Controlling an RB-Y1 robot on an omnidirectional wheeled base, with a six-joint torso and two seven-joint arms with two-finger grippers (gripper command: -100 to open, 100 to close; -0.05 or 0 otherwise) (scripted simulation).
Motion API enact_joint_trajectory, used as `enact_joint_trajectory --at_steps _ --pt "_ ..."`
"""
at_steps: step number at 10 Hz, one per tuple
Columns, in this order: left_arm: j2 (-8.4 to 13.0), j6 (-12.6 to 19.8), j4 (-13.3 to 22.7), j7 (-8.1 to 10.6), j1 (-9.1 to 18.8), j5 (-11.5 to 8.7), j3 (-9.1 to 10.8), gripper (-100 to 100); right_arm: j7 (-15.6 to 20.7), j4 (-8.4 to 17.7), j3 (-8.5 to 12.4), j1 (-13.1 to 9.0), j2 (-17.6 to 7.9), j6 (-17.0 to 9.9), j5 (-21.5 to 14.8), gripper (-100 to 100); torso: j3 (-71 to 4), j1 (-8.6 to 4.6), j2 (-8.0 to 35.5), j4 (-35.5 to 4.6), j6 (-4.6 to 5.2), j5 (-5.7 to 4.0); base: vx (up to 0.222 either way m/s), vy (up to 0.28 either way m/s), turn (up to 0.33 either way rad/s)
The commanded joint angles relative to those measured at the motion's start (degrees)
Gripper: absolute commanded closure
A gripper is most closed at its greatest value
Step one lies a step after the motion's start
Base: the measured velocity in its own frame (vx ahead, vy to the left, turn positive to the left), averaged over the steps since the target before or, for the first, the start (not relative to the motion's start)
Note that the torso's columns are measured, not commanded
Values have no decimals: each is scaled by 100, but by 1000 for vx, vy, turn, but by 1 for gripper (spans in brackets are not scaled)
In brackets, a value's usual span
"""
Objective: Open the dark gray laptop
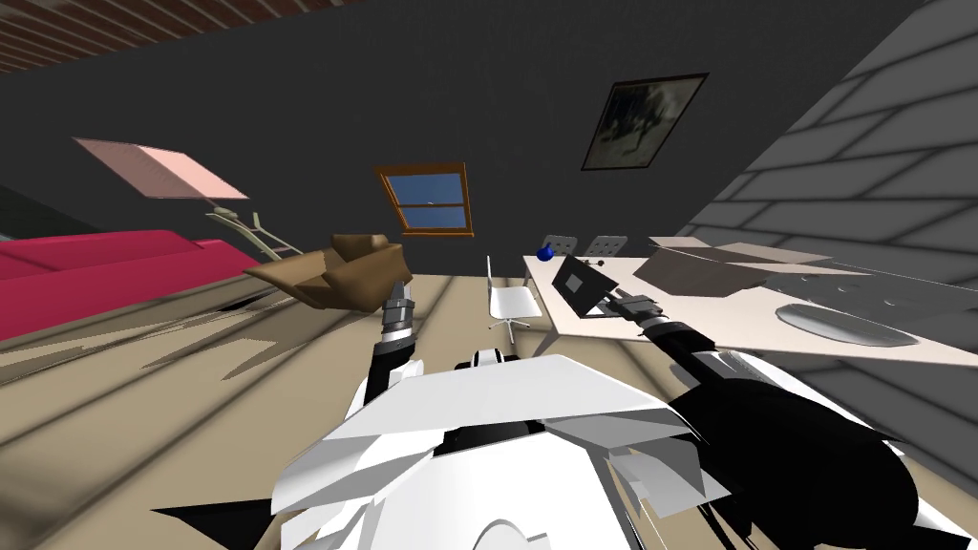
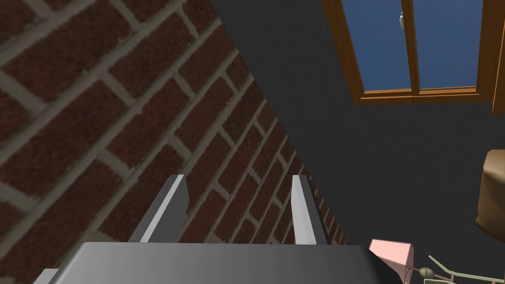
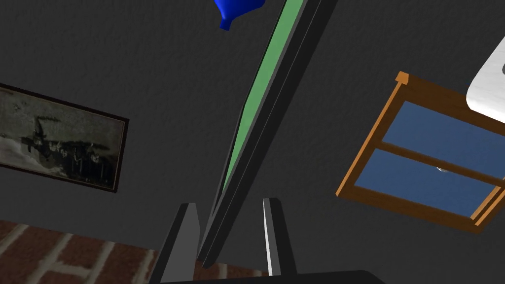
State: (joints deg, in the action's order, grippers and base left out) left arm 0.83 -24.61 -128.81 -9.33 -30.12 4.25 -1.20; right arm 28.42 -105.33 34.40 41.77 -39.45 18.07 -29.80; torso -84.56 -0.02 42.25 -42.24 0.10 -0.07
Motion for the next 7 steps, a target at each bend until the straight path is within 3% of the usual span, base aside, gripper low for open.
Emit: enact_joint_trajectory --at_steps 1,3,7 --pt "0 0 0 0 1 0 0 0 -265 271 -163 -201 89 42 233 100 -1 -14 -5 6 -11 -11 -61 -100 70" --pt "0 0 0 0 1 0 0 0 -530 542 -326 -402 178 83 466 100 -11 -70 -22 14 0 -34 -78 -98 66" --pt "0 0 0 0 0 0 0 0 -794 812 -489 -602 266 125 698 100 -7 -83 -30 38 15 -71 -54 -85 35"
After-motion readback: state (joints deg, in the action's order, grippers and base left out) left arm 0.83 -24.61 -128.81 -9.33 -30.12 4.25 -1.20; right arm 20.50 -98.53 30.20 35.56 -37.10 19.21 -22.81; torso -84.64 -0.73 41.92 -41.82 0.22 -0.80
